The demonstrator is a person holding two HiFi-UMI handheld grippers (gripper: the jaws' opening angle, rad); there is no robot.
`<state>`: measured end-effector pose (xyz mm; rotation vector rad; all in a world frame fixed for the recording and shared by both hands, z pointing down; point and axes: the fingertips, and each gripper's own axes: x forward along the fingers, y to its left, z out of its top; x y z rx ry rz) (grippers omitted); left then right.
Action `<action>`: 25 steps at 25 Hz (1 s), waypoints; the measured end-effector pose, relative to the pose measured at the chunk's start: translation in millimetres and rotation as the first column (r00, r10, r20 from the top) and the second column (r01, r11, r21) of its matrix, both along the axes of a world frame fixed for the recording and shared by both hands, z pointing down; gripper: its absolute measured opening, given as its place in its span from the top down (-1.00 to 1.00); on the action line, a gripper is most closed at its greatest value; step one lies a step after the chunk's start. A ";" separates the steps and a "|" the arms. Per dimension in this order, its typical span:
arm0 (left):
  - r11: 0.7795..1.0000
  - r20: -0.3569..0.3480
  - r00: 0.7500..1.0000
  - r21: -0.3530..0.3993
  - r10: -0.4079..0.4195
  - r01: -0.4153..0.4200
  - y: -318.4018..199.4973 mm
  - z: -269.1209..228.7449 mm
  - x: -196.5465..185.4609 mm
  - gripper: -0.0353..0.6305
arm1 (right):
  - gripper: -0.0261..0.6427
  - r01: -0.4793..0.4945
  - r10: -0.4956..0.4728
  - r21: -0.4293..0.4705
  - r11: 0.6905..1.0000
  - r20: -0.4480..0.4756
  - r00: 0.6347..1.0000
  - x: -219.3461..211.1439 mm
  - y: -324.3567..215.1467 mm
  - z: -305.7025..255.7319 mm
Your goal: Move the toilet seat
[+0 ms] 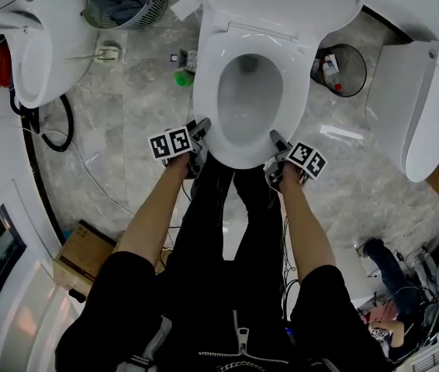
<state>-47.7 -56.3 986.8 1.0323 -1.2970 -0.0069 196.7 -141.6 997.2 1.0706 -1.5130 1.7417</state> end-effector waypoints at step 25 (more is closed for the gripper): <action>0.906 -0.304 0.893 0.162 -0.330 0.390 -111.4 -206.1 -48.1 0.27 | 0.34 -0.481 0.453 -0.023 0.877 0.376 0.808 -29.0 -118.2 -210.3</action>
